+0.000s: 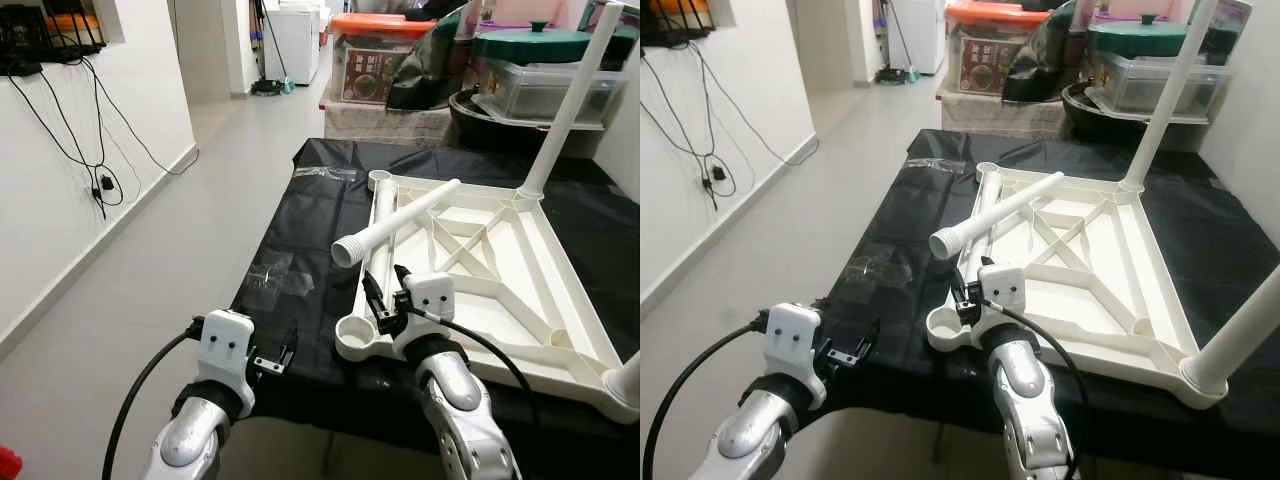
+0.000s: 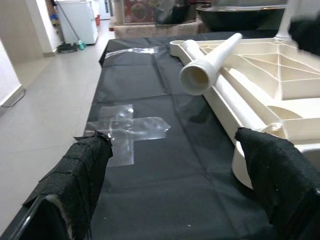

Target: Building children table

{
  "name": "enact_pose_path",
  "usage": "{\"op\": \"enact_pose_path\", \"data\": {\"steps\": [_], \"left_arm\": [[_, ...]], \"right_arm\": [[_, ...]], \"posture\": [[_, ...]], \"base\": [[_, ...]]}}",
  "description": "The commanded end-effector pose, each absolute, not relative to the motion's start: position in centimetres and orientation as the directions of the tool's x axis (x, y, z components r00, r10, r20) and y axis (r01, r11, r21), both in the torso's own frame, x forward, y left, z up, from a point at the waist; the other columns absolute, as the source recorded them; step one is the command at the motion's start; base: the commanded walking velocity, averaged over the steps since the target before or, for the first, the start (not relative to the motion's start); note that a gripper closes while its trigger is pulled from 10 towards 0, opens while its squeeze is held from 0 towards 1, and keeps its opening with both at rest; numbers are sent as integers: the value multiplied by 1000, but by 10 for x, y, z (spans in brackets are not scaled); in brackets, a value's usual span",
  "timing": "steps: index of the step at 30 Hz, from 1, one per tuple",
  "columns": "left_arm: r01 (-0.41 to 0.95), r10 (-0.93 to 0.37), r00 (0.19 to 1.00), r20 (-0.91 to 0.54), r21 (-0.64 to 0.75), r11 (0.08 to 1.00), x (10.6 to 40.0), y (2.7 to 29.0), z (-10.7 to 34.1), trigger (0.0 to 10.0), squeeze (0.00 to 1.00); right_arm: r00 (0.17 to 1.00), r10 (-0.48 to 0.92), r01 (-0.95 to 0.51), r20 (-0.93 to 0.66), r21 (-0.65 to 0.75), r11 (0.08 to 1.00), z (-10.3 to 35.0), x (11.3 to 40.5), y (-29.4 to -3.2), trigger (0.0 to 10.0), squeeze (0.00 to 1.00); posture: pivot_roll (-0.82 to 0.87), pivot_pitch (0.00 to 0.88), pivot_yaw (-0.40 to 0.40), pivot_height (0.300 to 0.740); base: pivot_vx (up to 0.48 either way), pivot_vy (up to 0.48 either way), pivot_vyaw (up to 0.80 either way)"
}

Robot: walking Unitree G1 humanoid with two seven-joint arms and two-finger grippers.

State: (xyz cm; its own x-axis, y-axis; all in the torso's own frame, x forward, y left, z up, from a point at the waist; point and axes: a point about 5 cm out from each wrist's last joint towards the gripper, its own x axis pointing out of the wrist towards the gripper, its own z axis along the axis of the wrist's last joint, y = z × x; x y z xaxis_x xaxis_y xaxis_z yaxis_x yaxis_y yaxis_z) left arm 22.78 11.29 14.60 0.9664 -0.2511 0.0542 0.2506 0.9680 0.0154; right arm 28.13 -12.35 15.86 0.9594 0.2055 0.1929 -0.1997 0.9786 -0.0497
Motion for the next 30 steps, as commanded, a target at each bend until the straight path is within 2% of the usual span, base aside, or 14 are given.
{"op": "enact_pose_path", "data": {"steps": [1, 4, 7, 19, 23, 30], "left_arm": [[240, -241, 969, 49, 31, 970, 225, 113, 144, 10000, 0], [232, -233, 972, 38, 27, 972, 225, 112, 140, 10000, 0], [228, -228, 973, 31, 25, 973, 226, 111, 138, 10000, 0], [148, -150, 988, 33, 52, 988, 232, 124, 138, 10000, 0], [83, -85, 995, 44, 37, 996, 235, 134, 141, 10000, 0], [48, -49, 997, 58, 20, 999, 240, 143, 146, 10000, 0]], "right_arm": [[963, 199, -191, 181, -60, 980, 155, 278, -124, 10000, 0], [966, 194, -184, 173, -70, 980, 151, 273, -123, 10000, 0], [969, 189, -178, 161, -79, 981, 147, 270, -122, 10000, 0], [978, 130, -116, 162, -93, 989, 154, 274, -130, 10000, 0], [977, 123, -107, 175, -100, 989, 159, 279, -132, 10000, 0], [976, 110, -93, 186, -97, 991, 163, 283, -133, 10000, 0]], "posture": [[158, 0, -37, 740], [155, 0, -35, 740], [154, 0, -37, 740], [159, 0, -41, 740], [164, 0, -45, 740], [166, 0, -48, 740]], "base": [[0, 0, 0], [0, 0, 0], [0, 0, -800], [0, -441, 0], [0, 0, 0], [0, 0, 0]]}}
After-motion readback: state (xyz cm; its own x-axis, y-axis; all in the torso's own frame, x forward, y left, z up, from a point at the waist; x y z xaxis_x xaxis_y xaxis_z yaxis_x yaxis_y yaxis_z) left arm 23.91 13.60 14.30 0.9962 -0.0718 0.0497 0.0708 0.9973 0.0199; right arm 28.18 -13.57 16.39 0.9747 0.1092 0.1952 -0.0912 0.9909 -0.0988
